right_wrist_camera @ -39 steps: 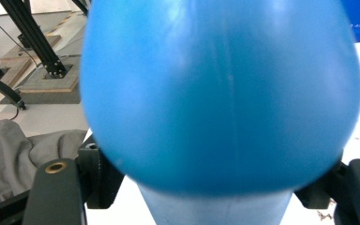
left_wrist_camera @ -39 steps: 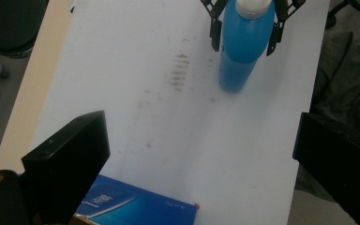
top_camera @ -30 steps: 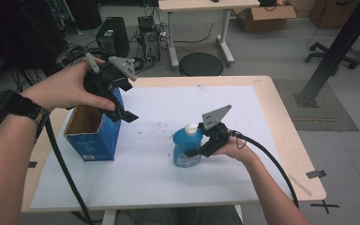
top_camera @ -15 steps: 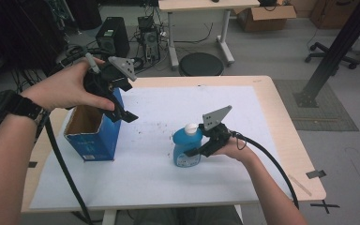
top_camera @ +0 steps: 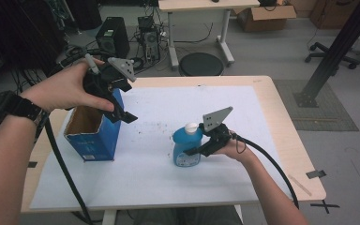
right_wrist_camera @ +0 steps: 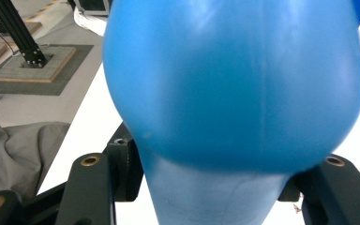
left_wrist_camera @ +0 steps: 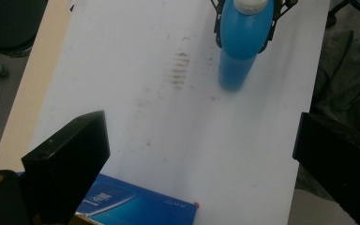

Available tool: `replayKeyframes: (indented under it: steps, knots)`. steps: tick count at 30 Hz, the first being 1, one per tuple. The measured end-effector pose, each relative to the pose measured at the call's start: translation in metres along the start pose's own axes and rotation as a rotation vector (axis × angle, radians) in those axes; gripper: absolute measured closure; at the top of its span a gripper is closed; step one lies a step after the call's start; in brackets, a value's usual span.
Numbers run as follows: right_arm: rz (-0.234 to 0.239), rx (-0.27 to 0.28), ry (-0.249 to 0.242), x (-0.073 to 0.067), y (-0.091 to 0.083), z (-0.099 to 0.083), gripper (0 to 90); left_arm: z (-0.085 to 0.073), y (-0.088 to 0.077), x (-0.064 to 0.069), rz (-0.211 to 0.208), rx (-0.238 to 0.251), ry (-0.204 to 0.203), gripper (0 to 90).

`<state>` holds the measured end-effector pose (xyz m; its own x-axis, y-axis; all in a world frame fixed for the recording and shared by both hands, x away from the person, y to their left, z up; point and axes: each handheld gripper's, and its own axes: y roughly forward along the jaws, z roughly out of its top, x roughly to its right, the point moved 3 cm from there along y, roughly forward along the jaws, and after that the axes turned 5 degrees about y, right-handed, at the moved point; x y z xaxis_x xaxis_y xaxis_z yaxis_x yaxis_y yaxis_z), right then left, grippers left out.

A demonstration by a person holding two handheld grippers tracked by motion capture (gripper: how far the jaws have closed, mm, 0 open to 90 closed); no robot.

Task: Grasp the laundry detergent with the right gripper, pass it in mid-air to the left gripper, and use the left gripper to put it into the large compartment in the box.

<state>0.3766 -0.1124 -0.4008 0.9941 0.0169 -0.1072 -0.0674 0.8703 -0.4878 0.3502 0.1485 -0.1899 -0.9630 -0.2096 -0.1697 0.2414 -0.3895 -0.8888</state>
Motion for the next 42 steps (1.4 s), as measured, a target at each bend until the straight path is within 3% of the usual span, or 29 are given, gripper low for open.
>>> replayKeyframes:
  steps: [11, 16, 22, 32, 42]
  knots:
    - [-0.015, -0.033, 0.026, -0.002, -0.008, 0.01, 42.0, 0.005, 0.001, 0.001, 0.001, 0.0, 0.015, 4.7]
    - [-0.042, -0.031, 0.006, -0.006, -0.02, 0.033, 42.1, 0.009, 0.001, 0.001, -0.005, 0.0, 0.032, 4.7]
    - [-0.023, -0.032, 0.003, -0.007, -0.027, 0.059, 42.2, 0.017, 0.002, 0.004, -0.009, 0.0, 0.052, 4.7]
    - [-0.005, -0.053, -0.028, -0.013, -0.017, 0.102, 42.2, 0.032, 0.003, 0.009, -0.015, 0.004, 0.072, 4.7]
    - [0.009, -0.076, -0.051, -0.016, -0.001, 0.123, 42.2, 0.045, 0.012, 0.014, -0.035, -0.01, 0.09, 3.9]
